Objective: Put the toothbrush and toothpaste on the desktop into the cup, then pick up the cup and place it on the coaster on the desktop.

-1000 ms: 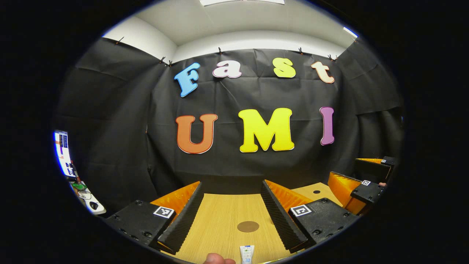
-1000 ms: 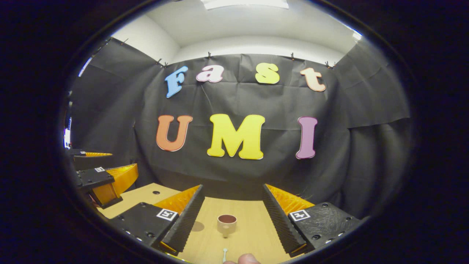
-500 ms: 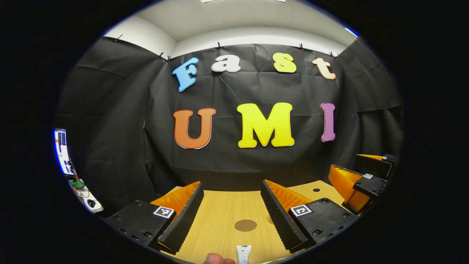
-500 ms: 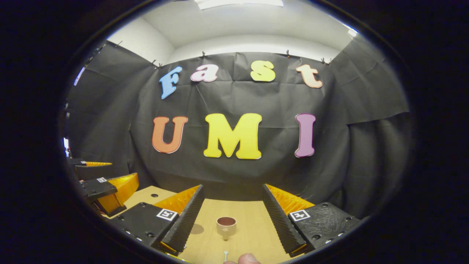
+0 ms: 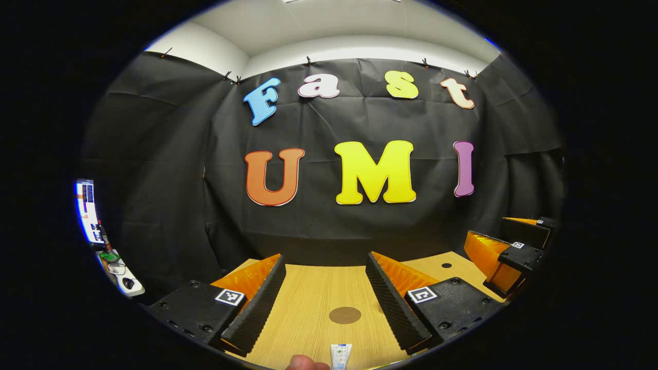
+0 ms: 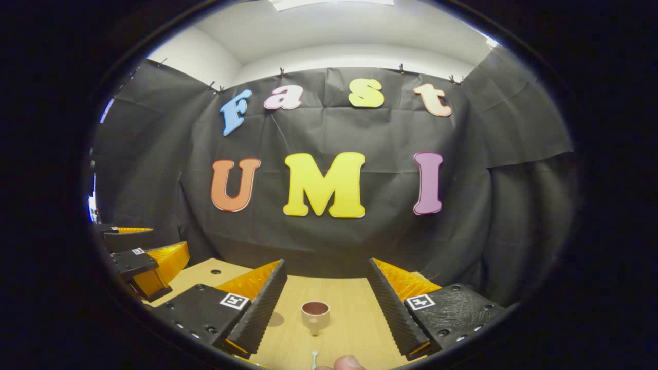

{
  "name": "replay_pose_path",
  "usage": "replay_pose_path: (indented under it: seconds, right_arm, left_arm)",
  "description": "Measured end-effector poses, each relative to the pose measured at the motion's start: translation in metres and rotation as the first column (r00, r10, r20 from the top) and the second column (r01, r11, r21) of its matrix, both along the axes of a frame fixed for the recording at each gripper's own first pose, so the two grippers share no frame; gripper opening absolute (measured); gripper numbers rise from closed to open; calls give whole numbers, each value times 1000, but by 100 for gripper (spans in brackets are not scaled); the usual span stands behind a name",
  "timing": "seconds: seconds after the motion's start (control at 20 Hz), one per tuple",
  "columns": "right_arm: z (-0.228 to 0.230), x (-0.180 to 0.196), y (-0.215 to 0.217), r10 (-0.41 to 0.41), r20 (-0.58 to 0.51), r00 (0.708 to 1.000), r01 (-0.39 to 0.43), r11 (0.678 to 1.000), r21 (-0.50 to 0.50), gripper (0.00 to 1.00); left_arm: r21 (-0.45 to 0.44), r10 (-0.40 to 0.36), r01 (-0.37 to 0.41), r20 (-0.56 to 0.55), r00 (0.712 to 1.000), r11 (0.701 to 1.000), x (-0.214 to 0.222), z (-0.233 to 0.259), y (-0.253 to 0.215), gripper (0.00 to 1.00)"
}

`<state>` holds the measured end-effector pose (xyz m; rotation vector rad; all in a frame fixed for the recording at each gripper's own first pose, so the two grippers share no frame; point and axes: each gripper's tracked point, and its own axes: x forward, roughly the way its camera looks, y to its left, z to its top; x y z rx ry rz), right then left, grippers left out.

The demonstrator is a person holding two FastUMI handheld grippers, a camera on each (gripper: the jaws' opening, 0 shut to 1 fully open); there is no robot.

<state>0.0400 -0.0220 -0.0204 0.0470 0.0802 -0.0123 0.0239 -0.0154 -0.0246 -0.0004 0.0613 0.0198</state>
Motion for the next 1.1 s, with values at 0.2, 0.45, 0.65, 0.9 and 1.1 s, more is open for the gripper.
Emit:
replay_pose_path:
  seconds: [0.2,0.45,0.65,0.9,1.1]
  right_arm:
    - [-20,1,-2,11,-73,997,-11,1000,-3,95]
    - [-62,-4,-1,34,-209,977,-39,999,-19,95]
    - [-107,-11,3,49,-337,940,-61,998,-26,95]
    - [-176,-25,1,35,-527,849,-40,999,2,95]
    - [-220,-32,6,31,-619,785,-42,999,-3,95]
  left_arm:
    - [3,-12,13,-51,999,1000,-3,-18,-8,99]
    - [-4,-56,56,-185,981,998,-12,-65,-19,99]
    - [-7,-70,72,-308,949,997,-23,-107,-25,99]
    - [-37,-93,86,-481,871,996,-42,-171,-27,100]
    - [-73,-107,78,-596,796,994,-63,-212,-30,100]
